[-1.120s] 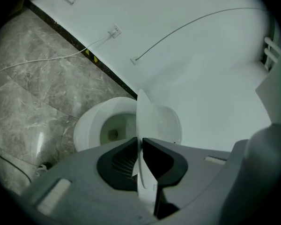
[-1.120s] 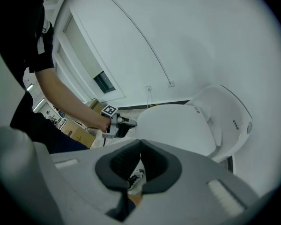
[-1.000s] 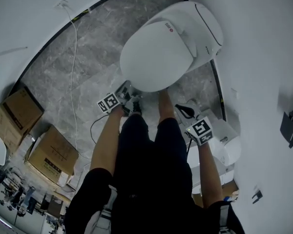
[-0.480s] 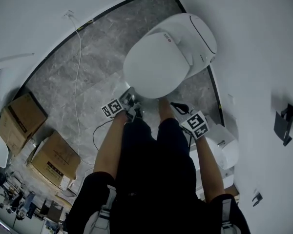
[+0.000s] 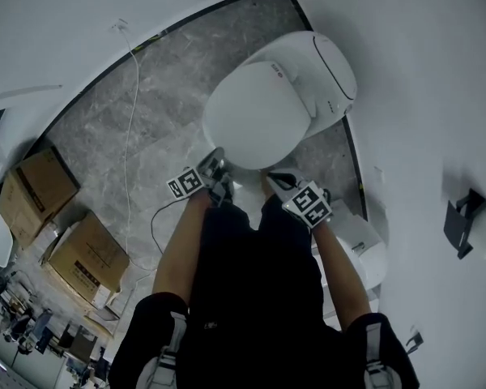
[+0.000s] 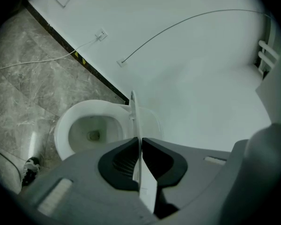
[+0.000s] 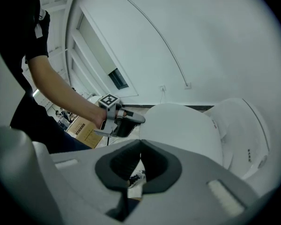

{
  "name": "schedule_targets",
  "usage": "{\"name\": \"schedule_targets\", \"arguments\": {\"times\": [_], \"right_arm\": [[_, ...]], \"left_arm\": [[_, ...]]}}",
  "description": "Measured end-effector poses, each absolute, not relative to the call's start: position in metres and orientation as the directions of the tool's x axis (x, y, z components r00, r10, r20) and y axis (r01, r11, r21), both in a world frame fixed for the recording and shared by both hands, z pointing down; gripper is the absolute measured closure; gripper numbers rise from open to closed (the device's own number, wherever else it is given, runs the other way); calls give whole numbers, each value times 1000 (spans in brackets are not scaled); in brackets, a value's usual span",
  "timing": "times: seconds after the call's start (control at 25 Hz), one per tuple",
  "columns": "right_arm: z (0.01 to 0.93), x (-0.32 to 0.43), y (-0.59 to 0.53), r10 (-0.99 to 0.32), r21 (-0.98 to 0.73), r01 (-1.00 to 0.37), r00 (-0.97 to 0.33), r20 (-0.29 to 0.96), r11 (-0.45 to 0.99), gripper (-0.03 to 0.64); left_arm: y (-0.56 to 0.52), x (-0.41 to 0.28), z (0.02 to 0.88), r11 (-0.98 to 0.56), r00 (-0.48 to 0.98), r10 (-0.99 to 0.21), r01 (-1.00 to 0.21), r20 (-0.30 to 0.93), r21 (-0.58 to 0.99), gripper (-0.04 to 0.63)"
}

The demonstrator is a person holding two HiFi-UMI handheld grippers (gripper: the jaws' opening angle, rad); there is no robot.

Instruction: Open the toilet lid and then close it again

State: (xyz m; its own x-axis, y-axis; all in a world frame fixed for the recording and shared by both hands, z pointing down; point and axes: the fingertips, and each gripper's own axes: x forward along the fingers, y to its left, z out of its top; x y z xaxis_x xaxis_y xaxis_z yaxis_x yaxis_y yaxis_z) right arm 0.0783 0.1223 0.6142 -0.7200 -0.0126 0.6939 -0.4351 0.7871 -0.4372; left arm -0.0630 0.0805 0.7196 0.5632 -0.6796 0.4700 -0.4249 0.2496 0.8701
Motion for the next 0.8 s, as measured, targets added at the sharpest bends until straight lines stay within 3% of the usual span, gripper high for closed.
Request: {"name": "schedule_targets", "arguments": {"times": [0.44,0.64,0.8], "right_arm": [[613,99,95,99,-440,-315,-710,697,841,614],[621,90,98,99,-441,-343,-687,720,830,614],[619,69,97,30,-395,-398,-672,740,828,614]], "left_arm": [[63,-42,691,246,534,-703,-438,470,865,566],[53,-35,678,223,568,-702,-397,429,890,568],[53,-35,675,182,645,-636,-409,424,894,567]]}}
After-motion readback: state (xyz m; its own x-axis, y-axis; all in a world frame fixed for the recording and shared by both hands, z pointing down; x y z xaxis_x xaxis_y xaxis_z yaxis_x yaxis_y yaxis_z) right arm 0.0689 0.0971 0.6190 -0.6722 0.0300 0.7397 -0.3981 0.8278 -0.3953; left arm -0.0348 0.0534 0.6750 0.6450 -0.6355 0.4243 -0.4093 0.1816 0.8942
